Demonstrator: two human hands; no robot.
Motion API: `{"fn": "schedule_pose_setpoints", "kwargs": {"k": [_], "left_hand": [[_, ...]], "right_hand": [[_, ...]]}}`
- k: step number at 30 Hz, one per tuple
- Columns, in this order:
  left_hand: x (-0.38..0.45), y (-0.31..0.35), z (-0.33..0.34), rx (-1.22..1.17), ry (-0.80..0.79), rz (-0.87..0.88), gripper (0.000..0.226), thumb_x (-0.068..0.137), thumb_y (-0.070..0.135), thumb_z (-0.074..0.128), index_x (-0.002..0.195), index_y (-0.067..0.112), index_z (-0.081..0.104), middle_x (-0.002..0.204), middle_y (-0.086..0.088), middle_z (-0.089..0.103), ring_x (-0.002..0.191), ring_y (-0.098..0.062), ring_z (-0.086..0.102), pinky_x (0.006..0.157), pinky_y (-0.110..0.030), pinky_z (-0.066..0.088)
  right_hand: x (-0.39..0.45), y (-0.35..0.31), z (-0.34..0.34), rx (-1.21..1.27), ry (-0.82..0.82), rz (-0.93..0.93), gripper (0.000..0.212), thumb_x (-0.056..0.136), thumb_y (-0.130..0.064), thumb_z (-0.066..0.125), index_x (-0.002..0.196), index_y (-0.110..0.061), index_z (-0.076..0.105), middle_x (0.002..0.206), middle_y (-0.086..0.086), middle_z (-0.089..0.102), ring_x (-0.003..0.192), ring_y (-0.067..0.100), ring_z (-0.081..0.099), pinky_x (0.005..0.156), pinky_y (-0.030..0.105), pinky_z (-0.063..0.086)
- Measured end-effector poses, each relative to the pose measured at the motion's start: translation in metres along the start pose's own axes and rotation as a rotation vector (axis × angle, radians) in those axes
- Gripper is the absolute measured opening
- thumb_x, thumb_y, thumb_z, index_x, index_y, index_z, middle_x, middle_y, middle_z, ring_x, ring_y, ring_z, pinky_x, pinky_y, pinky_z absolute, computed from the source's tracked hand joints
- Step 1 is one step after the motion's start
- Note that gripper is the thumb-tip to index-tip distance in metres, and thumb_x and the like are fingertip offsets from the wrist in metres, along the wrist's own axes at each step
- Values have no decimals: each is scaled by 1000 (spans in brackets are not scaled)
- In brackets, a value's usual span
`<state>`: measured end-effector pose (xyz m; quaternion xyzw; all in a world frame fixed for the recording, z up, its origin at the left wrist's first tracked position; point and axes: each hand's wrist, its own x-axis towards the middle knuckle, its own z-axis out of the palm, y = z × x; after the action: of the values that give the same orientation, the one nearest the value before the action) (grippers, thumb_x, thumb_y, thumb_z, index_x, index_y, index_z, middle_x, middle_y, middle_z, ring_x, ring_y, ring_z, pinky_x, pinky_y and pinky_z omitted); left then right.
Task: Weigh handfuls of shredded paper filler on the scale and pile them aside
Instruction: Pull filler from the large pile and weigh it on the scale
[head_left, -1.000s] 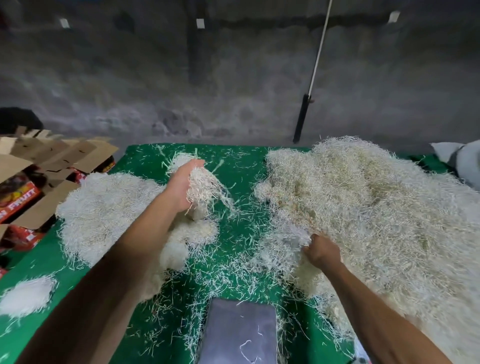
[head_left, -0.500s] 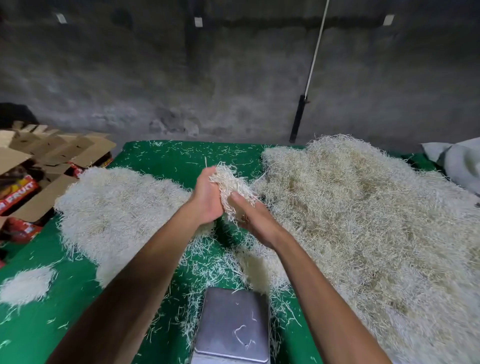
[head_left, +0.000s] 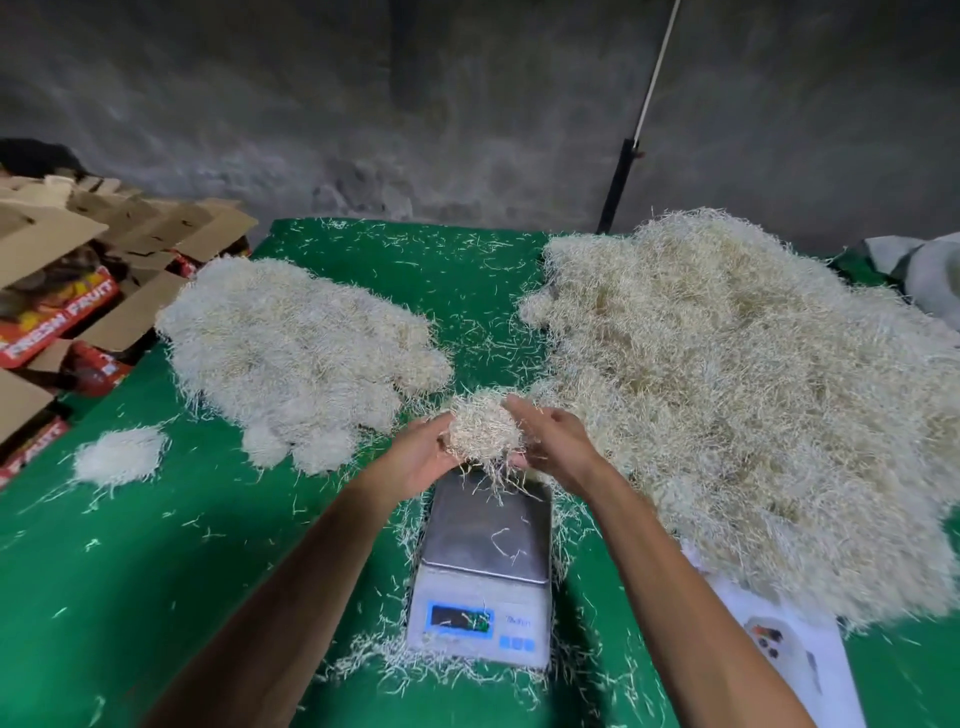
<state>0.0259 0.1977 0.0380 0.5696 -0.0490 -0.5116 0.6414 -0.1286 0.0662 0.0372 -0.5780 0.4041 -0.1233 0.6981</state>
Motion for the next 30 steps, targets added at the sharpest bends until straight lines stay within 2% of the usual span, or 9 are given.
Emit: {"fn": "schedule_pose_setpoints", "kwargs": {"k": [3,5,9,16,21,22,24,27,30], "left_hand": [[-4,-32,-9,31,62,-71,39,107,18,50,139,-5,49,137,-28,58,119,-37,63,79,-37,61],[-5,-50,-22,288,141,-117,50,101,33,61,140,3,51,133,-20,61,115,-32,63,93,-43,56],[-8,-72,-46,749,230,-19,73,86,49,75,147,17,49,143,-13,56,124,-30,58,112,-48,42],[-29,-74,-82,748,26,202,77,91,70,50,152,24,40,132,8,55,113,-13,58,96,-35,54],[-43,-121,-128,1153,54,176,29,112,34,31,115,27,59,99,-4,63,84,-13,56,78,-25,51],[-49,-131,-134,1189,82,153,29,112,20,33,115,19,61,100,-13,67,85,-21,63,77,-21,54],[-56,-152,-145,1277,35,183,38,110,6,29,136,-7,53,139,-31,53,127,-37,57,110,-28,44],[-69,-179,-147,1412,8,256,44,109,16,31,149,3,44,164,-16,22,154,-29,18,125,-46,20],[-78,-196,-150,1485,45,296,56,102,19,56,155,16,38,168,-8,15,155,-26,14,125,-50,17]], "right_hand": [[-12,27,1,-97,-28,23,99,71,-46,92,148,-10,40,113,7,69,89,14,75,79,29,62],[-17,44,3,-260,53,23,80,83,-32,85,147,-7,44,112,8,71,88,12,74,78,24,60],[-27,75,-8,-499,126,-42,26,94,-24,73,106,-2,67,95,14,74,93,31,74,89,47,59],[-58,133,-29,-293,377,-83,22,107,-39,47,114,-24,61,124,1,67,116,21,62,101,36,45],[-83,205,-32,-793,92,-51,42,105,-14,50,148,-12,53,165,4,32,152,26,30,125,46,25],[-88,216,-31,-867,59,-85,49,103,-8,50,151,-13,48,167,2,26,155,25,22,127,46,20],[-99,231,-28,-941,61,-141,60,99,-2,49,157,-14,40,168,1,22,157,23,16,128,44,16],[-109,241,-23,-950,125,-190,59,100,-2,50,157,-13,38,167,1,24,157,23,17,129,43,15],[-112,245,-17,-926,170,-207,60,99,0,50,157,-13,39,167,2,28,156,23,19,128,44,17]]}}
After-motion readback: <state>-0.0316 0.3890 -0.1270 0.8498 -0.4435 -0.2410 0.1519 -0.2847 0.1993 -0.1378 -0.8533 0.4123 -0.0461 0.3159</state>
